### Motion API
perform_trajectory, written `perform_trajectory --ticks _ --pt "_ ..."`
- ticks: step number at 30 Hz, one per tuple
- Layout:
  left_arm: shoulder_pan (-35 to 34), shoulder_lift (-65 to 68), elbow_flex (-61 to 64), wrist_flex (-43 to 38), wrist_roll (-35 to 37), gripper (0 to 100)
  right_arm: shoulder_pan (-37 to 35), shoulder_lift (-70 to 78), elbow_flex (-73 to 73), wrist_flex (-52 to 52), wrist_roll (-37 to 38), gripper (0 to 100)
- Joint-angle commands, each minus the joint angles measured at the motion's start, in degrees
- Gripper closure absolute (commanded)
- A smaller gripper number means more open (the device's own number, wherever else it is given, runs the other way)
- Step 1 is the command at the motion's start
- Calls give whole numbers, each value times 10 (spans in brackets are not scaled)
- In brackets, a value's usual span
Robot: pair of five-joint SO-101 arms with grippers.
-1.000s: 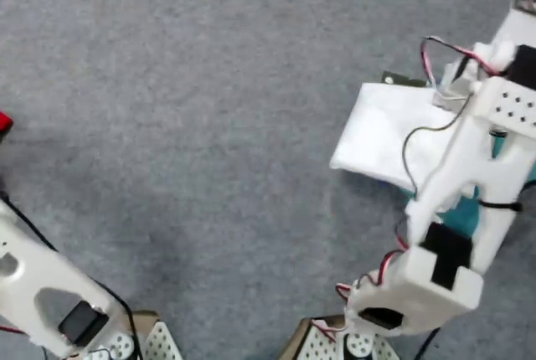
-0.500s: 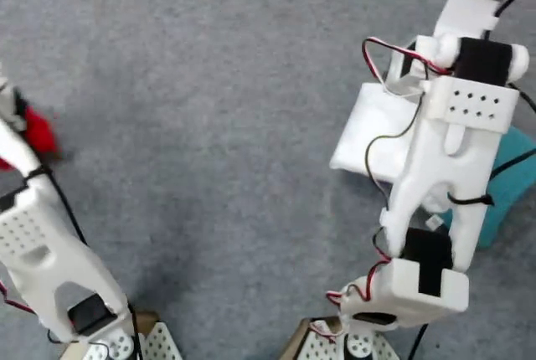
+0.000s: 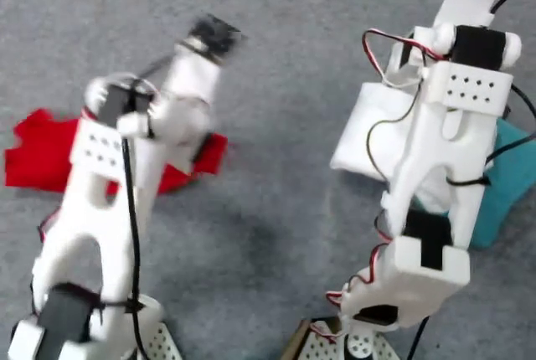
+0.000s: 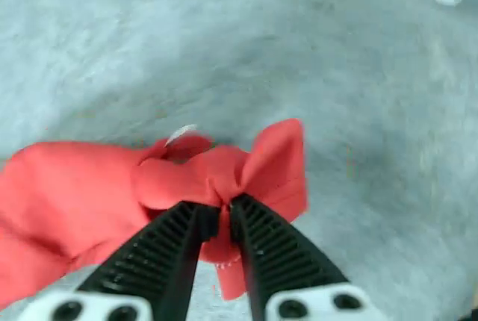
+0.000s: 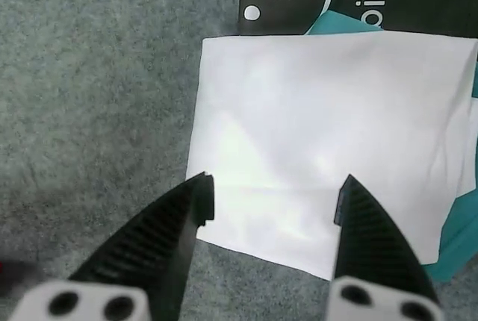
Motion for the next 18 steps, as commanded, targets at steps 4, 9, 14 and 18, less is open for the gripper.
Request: perform_trajectory --ticks 4,9,14,18 --pt "-95 -36 -13 -24 121 700 -47 13 -19 -1 -4 735" --pt "-270 -18 -7 -127 124 700 -114 29 7 3 -4 737" --pt "-320 105 96 -270 92 701 -213 -20 145 3 44 737" --pt "-315 251 73 -309 93 701 -292 -65 296 -1 88 737"
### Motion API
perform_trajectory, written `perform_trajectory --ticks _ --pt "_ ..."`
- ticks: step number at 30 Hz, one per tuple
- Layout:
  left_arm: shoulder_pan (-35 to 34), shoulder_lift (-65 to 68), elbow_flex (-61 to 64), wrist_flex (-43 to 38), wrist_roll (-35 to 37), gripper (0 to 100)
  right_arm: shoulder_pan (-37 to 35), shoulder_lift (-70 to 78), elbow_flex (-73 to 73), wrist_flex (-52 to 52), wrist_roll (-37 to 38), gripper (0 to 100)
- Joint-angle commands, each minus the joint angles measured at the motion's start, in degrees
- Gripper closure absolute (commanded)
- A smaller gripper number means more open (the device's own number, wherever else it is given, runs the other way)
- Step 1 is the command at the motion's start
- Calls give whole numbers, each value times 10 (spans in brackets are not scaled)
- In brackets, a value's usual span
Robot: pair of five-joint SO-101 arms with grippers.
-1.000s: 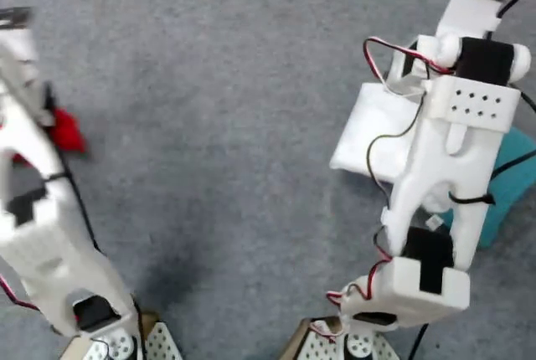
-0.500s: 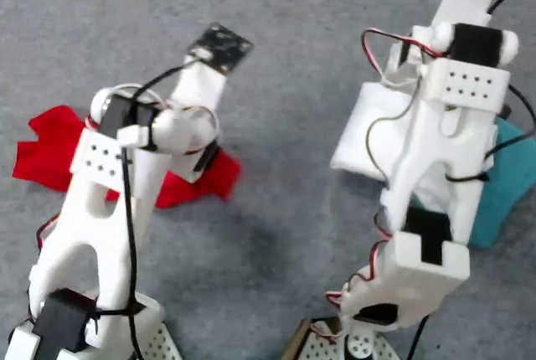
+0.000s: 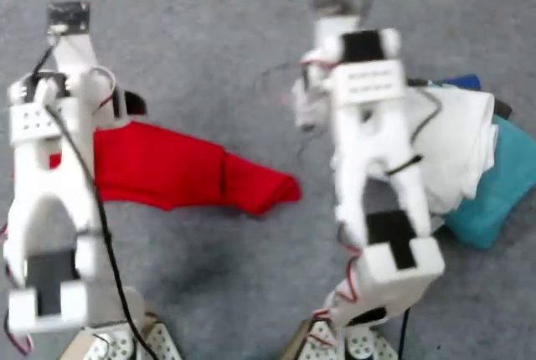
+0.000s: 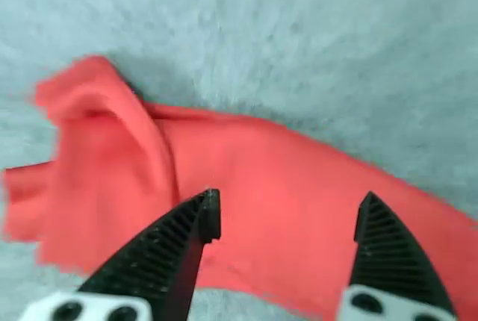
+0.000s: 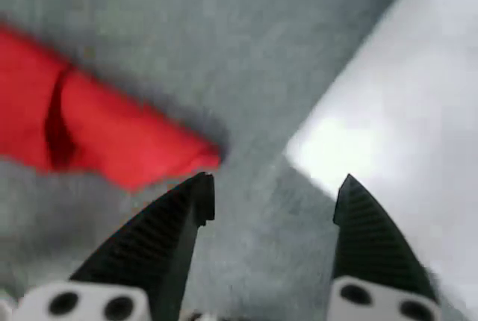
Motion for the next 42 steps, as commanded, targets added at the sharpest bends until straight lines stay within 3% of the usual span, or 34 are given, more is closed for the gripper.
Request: perform_trajectory --ticks 1,4,9,15,18,25,30,33,38,42 --pt "7 109 -49 -11 -2 701 -68 -52 118 -1 34 737" --pt "42 199 -145 14 14 701 -99 -58 197 -49 49 737" --pt "78 344 -315 48 104 716 -88 -57 314 -238 48 737" --pt "66 500 -516 103 106 955 -70 -58 430 -382 48 737" --pt "56 563 -615 136 109 964 -71 -58 447 -404 47 740" --pt "41 661 -847 215 110 970 -69 -62 424 -403 45 980" --pt "10 700 -952 252 112 970 -58 -63 396 -396 35 972" --pt "7 701 -975 321 85 965 -46 -63 349 -345 24 980" --pt "42 680 -893 325 42 821 -42 -60 265 -199 98 967" --pt "85 621 -807 325 43 755 -29 -65 215 -110 110 839"
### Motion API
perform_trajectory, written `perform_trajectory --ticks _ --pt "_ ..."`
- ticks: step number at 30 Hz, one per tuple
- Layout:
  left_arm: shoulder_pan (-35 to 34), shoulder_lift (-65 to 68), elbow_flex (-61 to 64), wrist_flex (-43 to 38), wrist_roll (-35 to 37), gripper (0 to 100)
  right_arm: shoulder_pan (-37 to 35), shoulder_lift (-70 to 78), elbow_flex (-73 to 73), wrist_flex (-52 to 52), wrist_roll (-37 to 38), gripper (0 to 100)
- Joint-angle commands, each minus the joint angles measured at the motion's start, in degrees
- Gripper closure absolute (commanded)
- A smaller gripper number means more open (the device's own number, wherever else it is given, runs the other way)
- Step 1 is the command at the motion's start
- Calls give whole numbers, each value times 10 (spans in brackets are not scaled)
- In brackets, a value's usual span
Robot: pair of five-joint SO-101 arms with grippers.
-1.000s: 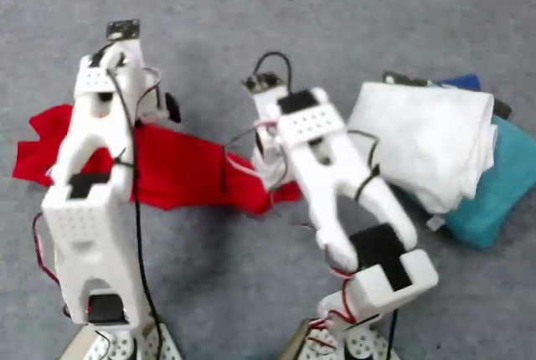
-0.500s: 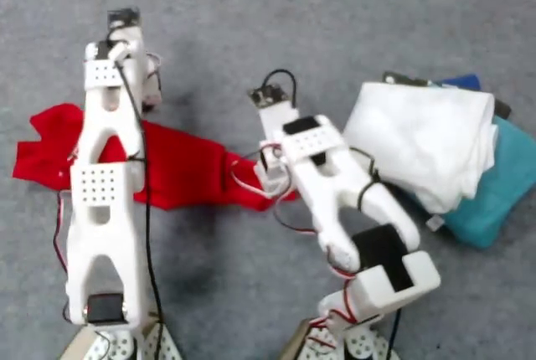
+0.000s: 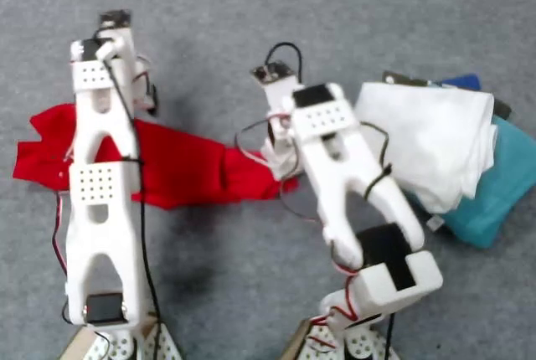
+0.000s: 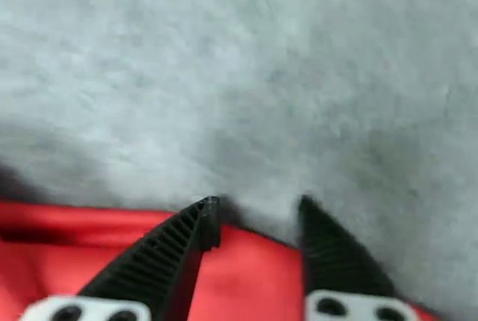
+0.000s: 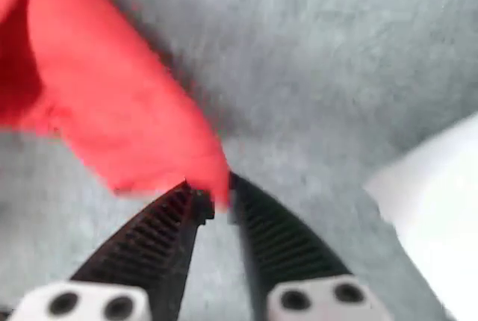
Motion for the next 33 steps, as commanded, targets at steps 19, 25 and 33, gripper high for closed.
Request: perform_trajectory --ticks 19,25,33 --pt "146 -91 204 -58 71 879 47 -221 146 22 100 832" --pt "132 -94 75 -1 68 974 35 -204 196 -119 99 832" --pt "99 -95 -17 4 68 970 33 -81 172 -156 99 831"
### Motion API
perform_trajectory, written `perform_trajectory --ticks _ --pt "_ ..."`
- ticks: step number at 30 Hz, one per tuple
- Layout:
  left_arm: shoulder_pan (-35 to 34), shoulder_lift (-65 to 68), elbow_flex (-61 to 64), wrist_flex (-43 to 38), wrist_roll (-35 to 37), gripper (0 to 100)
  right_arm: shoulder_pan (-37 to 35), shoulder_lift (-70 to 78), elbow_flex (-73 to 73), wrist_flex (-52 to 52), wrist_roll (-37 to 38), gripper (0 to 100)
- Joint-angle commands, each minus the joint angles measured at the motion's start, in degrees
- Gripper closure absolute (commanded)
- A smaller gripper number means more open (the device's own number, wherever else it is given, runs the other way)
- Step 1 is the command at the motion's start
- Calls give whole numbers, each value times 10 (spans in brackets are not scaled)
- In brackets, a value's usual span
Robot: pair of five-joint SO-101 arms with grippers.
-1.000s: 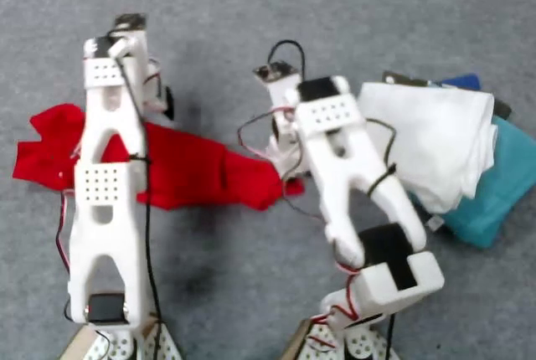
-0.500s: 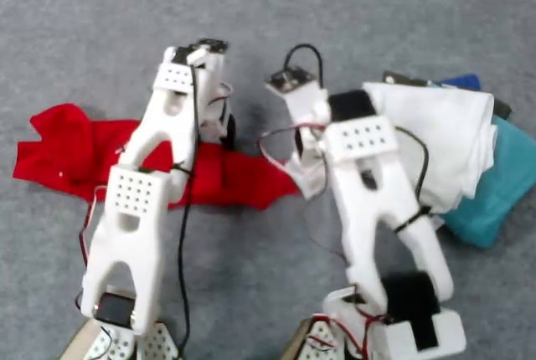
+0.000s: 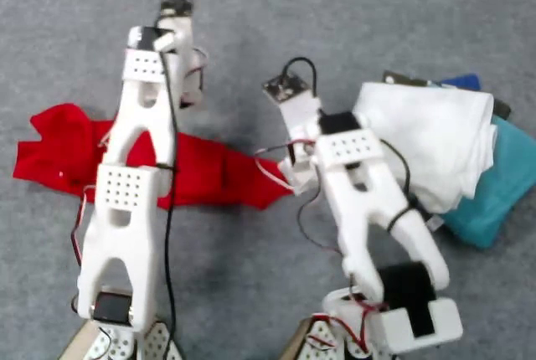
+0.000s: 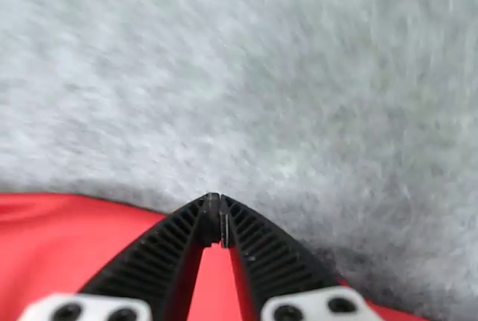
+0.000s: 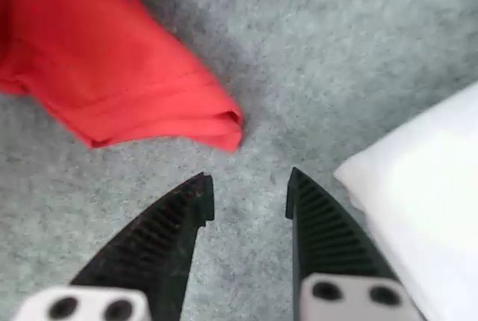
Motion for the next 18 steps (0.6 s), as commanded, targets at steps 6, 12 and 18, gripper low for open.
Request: perform_trajectory --ticks 6,12,18 --pt "0 -9 -15 6 6 970 -9 132 -70 -6 -15 832" --pt "-10 -8 -5 6 4 970 -12 227 -159 -26 -100 832" --pt "-33 -7 -4 6 4 970 -47 270 -234 51 -135 832"
